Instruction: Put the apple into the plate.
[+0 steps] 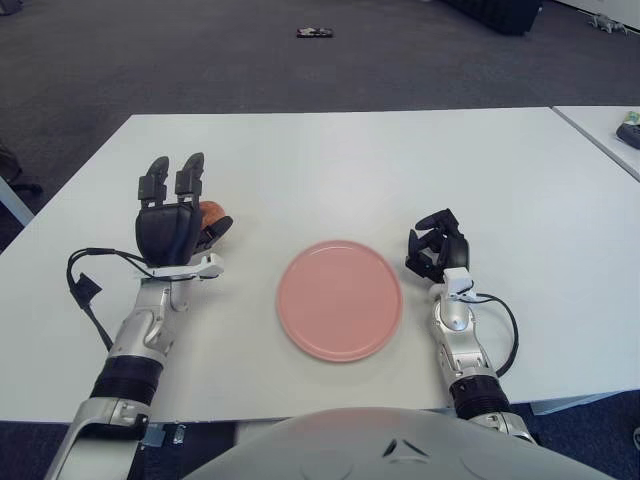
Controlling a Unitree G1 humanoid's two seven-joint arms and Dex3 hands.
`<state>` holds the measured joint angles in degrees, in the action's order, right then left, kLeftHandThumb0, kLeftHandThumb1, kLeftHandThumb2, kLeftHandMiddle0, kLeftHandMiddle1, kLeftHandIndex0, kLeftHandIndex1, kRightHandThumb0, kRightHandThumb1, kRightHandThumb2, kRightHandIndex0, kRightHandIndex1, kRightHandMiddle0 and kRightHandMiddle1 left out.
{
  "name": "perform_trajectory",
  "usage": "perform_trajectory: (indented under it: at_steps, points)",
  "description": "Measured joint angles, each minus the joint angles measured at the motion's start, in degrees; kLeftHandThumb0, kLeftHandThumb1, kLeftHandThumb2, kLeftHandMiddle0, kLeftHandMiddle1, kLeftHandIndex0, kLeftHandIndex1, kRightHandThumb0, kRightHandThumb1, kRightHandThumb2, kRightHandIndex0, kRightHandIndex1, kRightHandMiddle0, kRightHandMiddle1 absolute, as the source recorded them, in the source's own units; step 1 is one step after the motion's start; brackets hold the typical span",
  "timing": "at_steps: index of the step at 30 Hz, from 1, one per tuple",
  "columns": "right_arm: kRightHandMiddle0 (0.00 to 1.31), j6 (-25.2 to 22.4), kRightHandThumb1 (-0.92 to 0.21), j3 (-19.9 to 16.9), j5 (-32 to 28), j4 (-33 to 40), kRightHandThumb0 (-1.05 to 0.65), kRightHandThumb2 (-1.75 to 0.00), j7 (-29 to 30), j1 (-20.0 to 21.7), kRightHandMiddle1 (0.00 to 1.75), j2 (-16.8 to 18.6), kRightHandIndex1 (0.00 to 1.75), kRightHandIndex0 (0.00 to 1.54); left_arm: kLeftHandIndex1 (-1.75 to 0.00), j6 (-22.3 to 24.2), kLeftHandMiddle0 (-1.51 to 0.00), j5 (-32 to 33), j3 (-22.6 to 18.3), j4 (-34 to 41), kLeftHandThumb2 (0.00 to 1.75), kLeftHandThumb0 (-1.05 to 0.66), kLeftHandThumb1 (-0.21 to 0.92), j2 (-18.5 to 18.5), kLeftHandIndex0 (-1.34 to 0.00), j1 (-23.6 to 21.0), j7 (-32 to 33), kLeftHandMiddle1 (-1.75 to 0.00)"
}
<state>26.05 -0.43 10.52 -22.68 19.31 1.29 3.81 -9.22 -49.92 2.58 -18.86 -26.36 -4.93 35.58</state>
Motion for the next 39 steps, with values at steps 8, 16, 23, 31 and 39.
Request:
perform_trajectory:
  at_steps: [8,16,23,31,39]
  points:
    - [0.42,0.1,-0.56,0.0,0.0,0.0,-0.41,-1.01,0.1,0.0,1.75,0.0,1.62,0.66,0.0,0.0,0.0,2.1,2.1,-4.2,0.71,-1.05,0.59,-2.0,0.0,-2.9,-4.2,0.0]
    - [0.42,0.1,-0.56,0.0,0.0,0.0,-0.41,-1.02,0.0,0.0,1.75,0.0,1.62,0.65,0.0,-1.6,0.0,3.9,4.8,-11.0,0.67,-1.05,0.62,-2.3,0.0,-6.2,-5.8,0.0]
    - [0.43,0.1,-0.55,-0.1,0.0,0.0,-0.41,-1.03,0.0,0.0,1.75,0.0,1.63,0.67,0.0,-5.0,0.0,5.2,7.2,-21.5,0.66,-1.05,0.62,-2.5,0.0,-10.6,-5.7,0.0]
    - [0.43,0.0,-0.55,-0.3,-0.2,0.0,-0.41,-1.04,0.0,-0.1,1.75,0.1,1.64,0.68,0.0,-8.7,0.0,7.6,9.4,-33.8,0.69,-1.05,0.58,-2.5,0.0,-16.1,-5.1,0.0]
    - [0.43,0.3,-0.55,-0.3,0.0,0.0,-0.41,-1.03,0.5,-0.1,1.75,0.1,1.62,0.67,0.0,-12.1,0.0,10.0,11.0,-39.5,0.75,-1.05,0.53,-2.5,0.0,-19.3,-5.0,0.0]
